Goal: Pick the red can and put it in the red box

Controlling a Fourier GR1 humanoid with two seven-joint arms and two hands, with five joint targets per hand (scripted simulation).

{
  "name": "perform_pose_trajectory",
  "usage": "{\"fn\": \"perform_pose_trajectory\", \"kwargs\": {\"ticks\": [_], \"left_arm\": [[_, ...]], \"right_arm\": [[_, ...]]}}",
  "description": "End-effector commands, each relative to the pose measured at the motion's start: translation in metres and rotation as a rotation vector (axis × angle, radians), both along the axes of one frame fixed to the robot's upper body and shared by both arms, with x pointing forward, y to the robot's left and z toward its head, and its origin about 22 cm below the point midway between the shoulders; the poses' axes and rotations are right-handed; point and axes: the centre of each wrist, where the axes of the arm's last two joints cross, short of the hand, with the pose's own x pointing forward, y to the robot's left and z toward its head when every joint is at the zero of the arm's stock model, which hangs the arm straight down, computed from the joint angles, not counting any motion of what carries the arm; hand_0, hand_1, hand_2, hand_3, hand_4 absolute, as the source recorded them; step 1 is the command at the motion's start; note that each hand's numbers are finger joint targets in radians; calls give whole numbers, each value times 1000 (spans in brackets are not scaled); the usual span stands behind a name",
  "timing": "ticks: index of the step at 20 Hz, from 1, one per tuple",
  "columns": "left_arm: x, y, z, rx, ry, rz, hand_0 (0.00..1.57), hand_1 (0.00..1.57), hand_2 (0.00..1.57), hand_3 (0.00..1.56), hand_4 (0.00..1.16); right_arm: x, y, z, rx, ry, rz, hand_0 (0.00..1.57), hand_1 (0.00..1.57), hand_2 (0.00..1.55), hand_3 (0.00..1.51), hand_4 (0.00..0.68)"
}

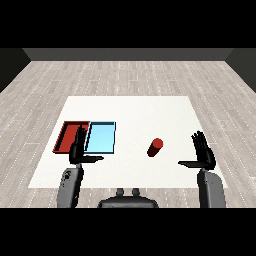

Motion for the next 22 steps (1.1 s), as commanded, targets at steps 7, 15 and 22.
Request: {"fn": "perform_pose_trajectory", "kwargs": {"ticks": [7, 15, 22], "left_arm": [[-8, 10, 3, 4, -60, -8, 0, 0, 0, 0, 0], [7, 6, -7, -38, -64, -24, 0, 0, 0, 0, 0], [-5, 10, -6, -50, -56, 3, 0, 0, 0, 0, 0]], "right_arm": [[7, -22, -9, 38, -17, 37, 0, 0, 0, 0, 0], [17, 16, -6, 56, 24, 77, 0, 0, 0, 0, 0], [41, 33, -29, 114, 89, 82, 0, 0, 0, 0, 0]]}}
